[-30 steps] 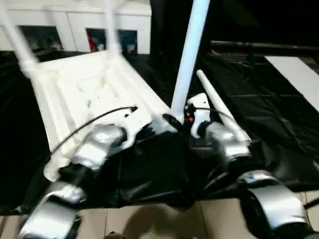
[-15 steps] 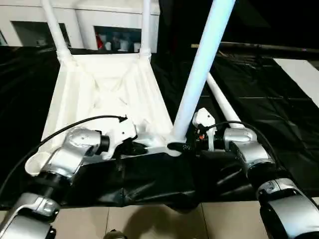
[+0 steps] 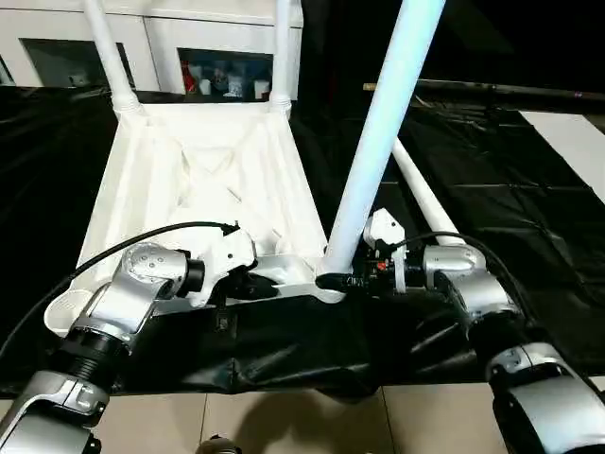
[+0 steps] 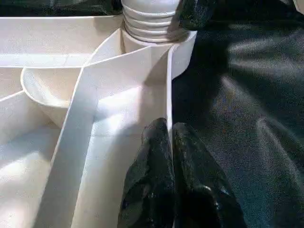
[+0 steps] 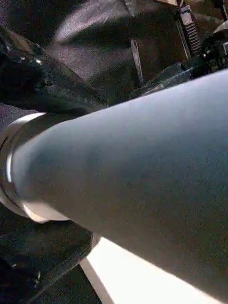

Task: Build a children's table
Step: Rotate leg to tighten

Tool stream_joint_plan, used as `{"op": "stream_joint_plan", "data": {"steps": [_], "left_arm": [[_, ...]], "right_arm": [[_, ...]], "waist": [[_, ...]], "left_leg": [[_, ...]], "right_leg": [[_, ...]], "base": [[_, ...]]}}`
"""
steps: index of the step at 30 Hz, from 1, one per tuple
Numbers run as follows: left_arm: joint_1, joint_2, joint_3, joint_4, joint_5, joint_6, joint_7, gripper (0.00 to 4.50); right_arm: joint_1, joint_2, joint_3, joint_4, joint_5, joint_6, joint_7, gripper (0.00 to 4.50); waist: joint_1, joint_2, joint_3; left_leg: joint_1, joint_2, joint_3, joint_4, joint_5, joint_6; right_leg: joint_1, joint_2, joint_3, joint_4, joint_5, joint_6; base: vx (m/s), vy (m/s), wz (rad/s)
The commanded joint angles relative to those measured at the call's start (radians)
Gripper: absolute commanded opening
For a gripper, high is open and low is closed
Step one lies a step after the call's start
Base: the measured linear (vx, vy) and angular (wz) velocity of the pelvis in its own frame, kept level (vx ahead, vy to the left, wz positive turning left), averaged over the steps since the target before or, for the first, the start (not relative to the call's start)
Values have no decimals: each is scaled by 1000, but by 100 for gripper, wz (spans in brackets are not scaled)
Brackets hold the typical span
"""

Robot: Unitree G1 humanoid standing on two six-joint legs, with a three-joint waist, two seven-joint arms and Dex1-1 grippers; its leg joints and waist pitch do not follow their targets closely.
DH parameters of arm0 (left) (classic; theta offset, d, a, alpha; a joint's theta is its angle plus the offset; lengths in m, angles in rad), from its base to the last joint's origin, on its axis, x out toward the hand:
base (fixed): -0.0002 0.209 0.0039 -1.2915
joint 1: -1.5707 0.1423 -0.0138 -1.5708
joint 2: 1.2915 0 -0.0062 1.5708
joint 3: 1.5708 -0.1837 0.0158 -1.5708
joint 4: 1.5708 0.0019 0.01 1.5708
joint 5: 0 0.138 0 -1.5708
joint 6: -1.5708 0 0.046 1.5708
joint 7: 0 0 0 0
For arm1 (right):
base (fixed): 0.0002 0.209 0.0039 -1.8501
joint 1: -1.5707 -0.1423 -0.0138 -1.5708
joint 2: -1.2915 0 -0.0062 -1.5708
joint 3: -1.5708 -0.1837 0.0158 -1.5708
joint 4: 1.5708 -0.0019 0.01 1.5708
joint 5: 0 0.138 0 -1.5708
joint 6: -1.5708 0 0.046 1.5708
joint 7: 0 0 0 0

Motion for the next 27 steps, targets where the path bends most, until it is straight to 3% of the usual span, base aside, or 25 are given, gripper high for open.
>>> {"op": "stream_joint_plan", "data": {"steps": [1,4,6,8,11,15,20,21,24,27], "left_arm": [[1,-14,-18,2,-7,8,-15,0],[-18,-39,-10,40,35,26,89,0],[-61,-100,23,104,59,75,245,0],[-77,-121,31,125,68,88,295,0],[-128,-209,67,175,81,183,474,0],[-173,-307,80,230,89,221,615,0],[-178,-323,64,241,101,212,612,0],[-177,-319,57,236,104,209,600,0],[-169,-299,41,221,106,189,554,0],[-161,-279,31,211,102,156,502,0]], "right_arm": [[-3,5,-20,27,-15,-15,-99,267],[-28,43,-60,107,-38,-32,-324,265],[-63,114,-155,181,21,36,-580,264],[-75,138,-182,203,37,53,-664,264],[-99,199,-195,247,25,52,-878,264],[-138,276,-204,296,25,30,-1034,264],[-173,306,-229,326,31,12,-1044,264],[-180,309,-230,328,32,4,-1022,264],[-174,296,-219,309,34,-31,-930,336],[-161,257,-207,283,30,-48,-859,344]], "waist": [[-3,10,-69],[-15,5,-62],[-25,5,-59],[-30,6,-63],[-29,7,-63],[-22,8,-70],[-18,6,-76],[-17,11,-75],[-19,17,-73],[-22,19,-72]], "left_leg": [[14,6,11,-55,-260,13],[15,3,6,-63,-329,-17],[18,1,3,-65,-359,-35],[19,-1,-3,-64,-369,-48],[24,0,3,-60,-370,-43],[21,-3,6,-57,-332,-31],[12,-6,9,-52,-258,3],[11,-6,10,-52,-244,9],[11,-6,9,-54,-270,9],[10,-4,7,-56,-294,5]], "right_leg": [[51,-37,36,-61,-177,-221],[50,-41,36,-73,-304,-190],[45,-43,36,-81,-384,-169],[46,-47,33,-87,-450,-139],[36,-43,36,-89,-413,-142],[40,-37,36,-76,-274,-161],[51,-36,37,-63,-151,-183],[52,-36,37,-63,-130,-186],[54,-37,36,-69,-167,-184],[54,-39,35,-72,-212,-178]], "base": [[0,0,0],[0,0,0],[0,0,0],[0,0,0],[0,0,0],[0,0,0],[0,0,0],[0,0,0],[0,0,0],[0,0,0]]}}
